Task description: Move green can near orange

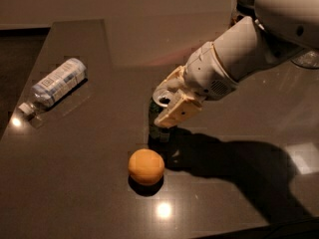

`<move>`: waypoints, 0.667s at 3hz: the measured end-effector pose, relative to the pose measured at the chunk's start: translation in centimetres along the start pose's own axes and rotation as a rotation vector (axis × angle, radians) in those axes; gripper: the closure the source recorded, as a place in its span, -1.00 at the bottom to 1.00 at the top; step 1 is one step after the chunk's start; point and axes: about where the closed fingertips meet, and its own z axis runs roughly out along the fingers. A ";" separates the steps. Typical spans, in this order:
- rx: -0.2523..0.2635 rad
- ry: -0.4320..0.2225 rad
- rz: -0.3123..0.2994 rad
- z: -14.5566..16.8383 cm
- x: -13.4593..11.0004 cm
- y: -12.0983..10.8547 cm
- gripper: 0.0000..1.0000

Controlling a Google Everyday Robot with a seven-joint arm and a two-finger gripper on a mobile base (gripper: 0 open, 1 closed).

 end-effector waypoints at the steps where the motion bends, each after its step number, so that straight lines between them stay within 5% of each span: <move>1: -0.008 0.013 -0.016 0.1 0.3 0.2 0.12; 2: -0.008 0.013 -0.018 0.2 0.1 0.3 -0.35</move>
Offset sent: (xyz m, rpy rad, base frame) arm -0.0015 -0.0014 -0.0027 -0.0121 -0.0034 0.0121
